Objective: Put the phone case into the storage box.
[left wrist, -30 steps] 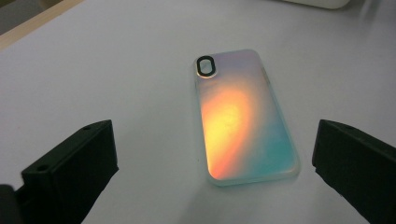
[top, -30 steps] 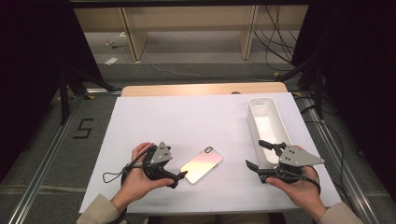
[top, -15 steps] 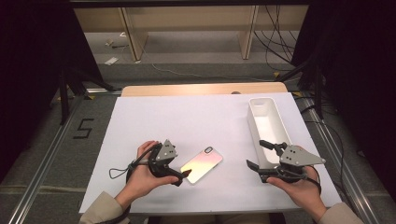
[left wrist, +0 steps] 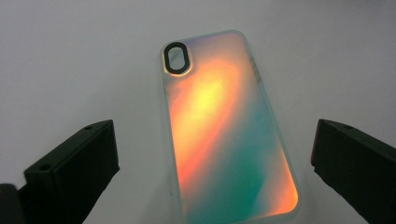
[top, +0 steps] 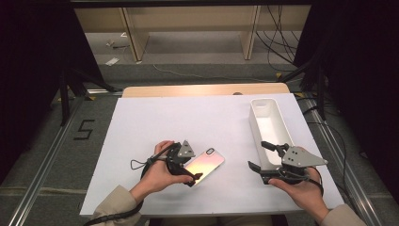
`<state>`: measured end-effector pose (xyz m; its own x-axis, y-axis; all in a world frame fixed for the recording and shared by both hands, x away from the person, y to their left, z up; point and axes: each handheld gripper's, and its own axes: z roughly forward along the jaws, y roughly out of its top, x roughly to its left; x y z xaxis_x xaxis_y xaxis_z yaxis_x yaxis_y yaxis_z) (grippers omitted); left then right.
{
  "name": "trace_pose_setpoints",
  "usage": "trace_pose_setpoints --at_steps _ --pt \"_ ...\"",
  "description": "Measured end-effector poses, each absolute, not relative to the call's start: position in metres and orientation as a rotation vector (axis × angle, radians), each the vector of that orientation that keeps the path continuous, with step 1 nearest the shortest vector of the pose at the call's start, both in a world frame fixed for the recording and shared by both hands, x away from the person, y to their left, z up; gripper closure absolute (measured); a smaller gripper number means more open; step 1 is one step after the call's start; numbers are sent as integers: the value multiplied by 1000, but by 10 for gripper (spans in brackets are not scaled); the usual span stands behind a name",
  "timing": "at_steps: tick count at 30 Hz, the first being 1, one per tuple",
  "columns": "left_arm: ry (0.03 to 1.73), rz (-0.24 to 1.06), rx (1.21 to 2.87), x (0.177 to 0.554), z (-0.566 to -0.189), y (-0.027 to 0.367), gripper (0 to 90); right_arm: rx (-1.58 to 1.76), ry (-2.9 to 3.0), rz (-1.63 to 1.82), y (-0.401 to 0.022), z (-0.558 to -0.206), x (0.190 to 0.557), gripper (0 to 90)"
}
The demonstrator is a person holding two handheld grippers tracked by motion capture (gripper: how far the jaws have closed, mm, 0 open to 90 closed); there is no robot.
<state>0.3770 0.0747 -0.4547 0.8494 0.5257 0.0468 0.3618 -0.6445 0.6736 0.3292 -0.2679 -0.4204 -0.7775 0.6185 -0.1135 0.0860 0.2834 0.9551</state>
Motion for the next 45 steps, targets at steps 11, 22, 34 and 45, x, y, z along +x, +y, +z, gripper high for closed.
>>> trace_pose_setpoints --at_steps 11,22,34,45 --pt "647 264 2449 390 -464 51 19 631 2090 1509 -268 -420 329 208" --pt "666 246 2515 396 -470 41 39 633 2100 1503 -268 -421 329 208" --pt "685 219 2562 399 -474 36 52 635 2102 1502 -268 -421 329 209" --pt "700 185 2601 402 -476 34 60 631 2106 1502 -268 -421 329 208"
